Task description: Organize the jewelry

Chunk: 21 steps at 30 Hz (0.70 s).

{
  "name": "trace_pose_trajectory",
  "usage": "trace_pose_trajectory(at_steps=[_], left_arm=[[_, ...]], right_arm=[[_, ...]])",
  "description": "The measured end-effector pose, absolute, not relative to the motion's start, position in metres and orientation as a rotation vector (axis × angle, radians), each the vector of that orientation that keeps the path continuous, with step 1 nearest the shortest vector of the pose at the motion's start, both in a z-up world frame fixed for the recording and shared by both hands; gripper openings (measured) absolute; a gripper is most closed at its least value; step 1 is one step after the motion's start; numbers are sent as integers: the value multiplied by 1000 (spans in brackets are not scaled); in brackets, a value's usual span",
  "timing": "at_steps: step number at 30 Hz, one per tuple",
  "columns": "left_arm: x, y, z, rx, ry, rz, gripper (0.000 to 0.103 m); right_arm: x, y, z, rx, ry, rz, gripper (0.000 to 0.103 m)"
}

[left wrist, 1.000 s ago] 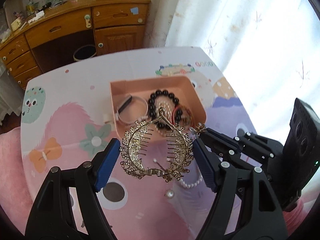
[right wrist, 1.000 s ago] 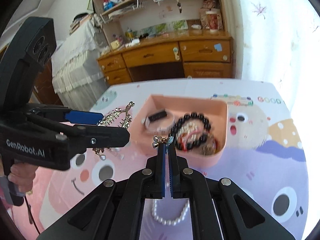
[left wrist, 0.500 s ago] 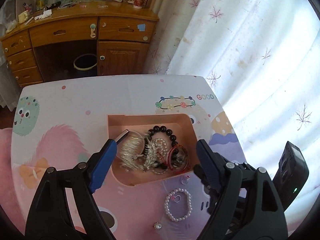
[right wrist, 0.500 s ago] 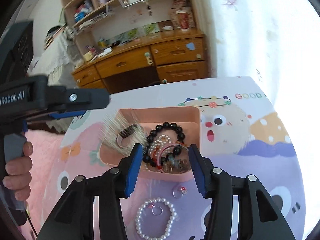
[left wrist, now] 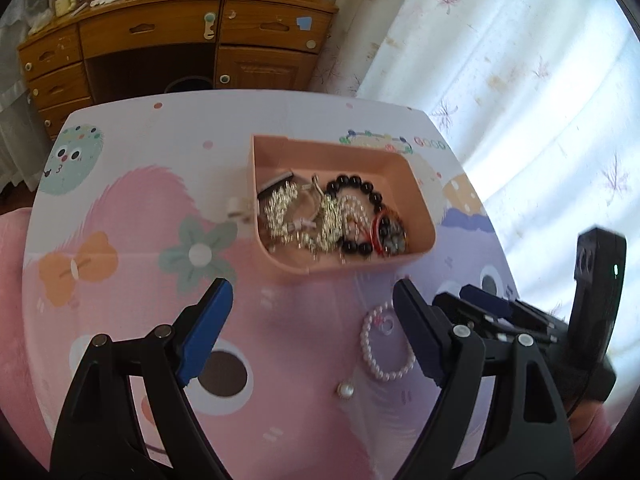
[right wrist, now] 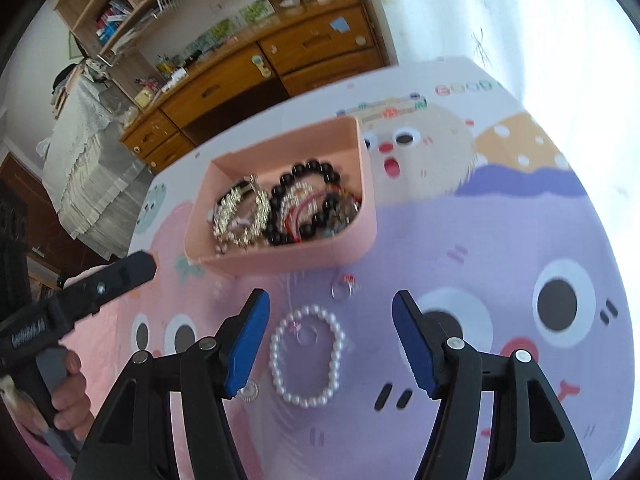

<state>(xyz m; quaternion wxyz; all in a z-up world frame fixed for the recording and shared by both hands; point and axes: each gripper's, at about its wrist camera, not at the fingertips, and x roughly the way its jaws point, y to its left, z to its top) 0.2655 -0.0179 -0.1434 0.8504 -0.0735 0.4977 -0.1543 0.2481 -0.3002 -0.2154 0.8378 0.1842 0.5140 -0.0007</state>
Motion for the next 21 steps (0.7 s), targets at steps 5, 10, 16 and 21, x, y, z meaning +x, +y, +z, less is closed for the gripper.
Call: trace_pose_trajectory(at_steps=[5, 10, 16, 21], left_arm=[[231, -25, -156, -113, 1027, -368, 81], [203, -36, -175, -41, 1056, -410, 77], [186, -50, -199, 75, 1068, -439, 55], [183, -57, -214, 128, 1058, -464, 44]], right_arm=[[237, -286, -225, 328, 1085, 38, 65], [227, -259, -226, 112, 1041, 118, 62], [224, -232, -241, -142, 1011, 245, 40], [225, -222, -256, -209, 1008, 298, 34]])
